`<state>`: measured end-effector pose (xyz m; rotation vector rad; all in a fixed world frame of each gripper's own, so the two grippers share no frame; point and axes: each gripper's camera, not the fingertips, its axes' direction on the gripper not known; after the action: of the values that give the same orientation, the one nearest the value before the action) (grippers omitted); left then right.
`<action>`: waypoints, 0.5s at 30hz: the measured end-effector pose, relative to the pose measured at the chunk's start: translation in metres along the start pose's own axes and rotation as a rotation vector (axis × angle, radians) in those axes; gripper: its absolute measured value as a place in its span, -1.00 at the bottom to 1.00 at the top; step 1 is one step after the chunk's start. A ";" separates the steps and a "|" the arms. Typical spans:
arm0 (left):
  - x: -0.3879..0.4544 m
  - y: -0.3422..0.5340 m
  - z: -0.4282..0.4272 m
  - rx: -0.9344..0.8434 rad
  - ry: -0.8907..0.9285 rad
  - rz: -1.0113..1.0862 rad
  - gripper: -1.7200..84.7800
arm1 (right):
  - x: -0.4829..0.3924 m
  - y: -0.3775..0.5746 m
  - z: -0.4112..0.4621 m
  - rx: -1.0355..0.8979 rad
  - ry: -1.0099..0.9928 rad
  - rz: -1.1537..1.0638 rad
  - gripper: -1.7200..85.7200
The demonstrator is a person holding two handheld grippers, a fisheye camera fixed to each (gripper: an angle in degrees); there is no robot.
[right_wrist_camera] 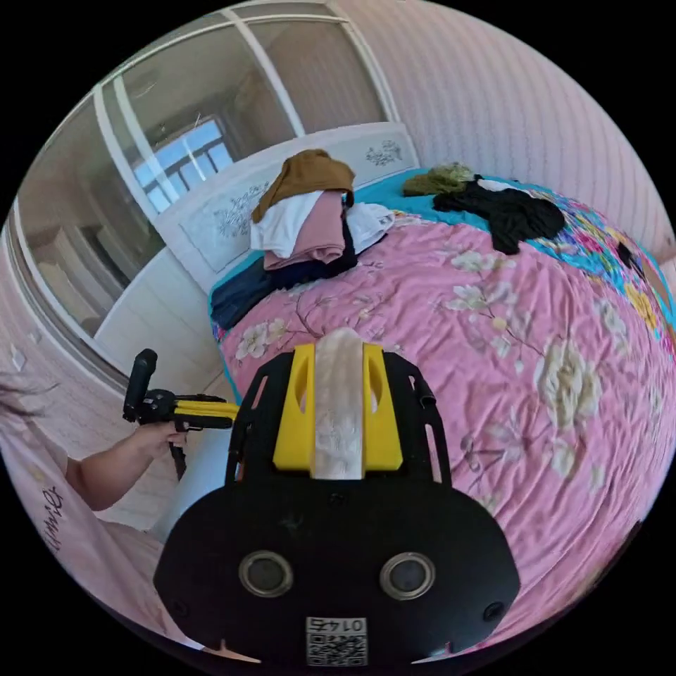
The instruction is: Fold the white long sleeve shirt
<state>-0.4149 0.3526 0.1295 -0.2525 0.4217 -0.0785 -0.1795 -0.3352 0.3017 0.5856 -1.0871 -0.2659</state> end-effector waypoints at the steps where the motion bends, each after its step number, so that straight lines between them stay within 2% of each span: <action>1: 0.003 0.001 -0.008 0.032 -0.015 0.019 -0.85 | 0.022 0.019 -0.009 0.008 -0.046 0.104 -0.73; 4: 0.020 -0.010 -0.022 0.098 -0.024 0.100 -0.85 | 0.050 0.061 -0.007 -0.082 -0.062 0.255 -0.73; 6: 0.038 -0.023 -0.025 0.142 -0.015 0.169 -0.85 | 0.050 0.078 0.001 -0.130 -0.066 0.280 -0.73; 10: 0.086 -0.059 -0.015 0.191 0.013 0.325 -0.90 | 0.034 0.081 0.021 -0.196 -0.054 0.216 -0.74; 11: 0.091 -0.063 -0.009 0.186 -0.009 0.342 -0.92 | 0.032 0.080 0.024 -0.203 -0.042 0.205 -0.74; 13: 0.101 -0.077 0.032 0.058 -0.185 0.368 -0.97 | 0.026 0.074 0.037 -0.242 0.013 0.170 -0.73; 15: 0.097 -0.076 0.059 0.006 -0.216 0.385 -0.98 | 0.027 0.070 0.047 -0.279 0.031 0.165 -0.72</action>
<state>-0.3043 0.2804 0.1627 -0.1682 0.2493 0.3224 -0.2146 -0.3058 0.3780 0.2490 -1.0400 -0.2580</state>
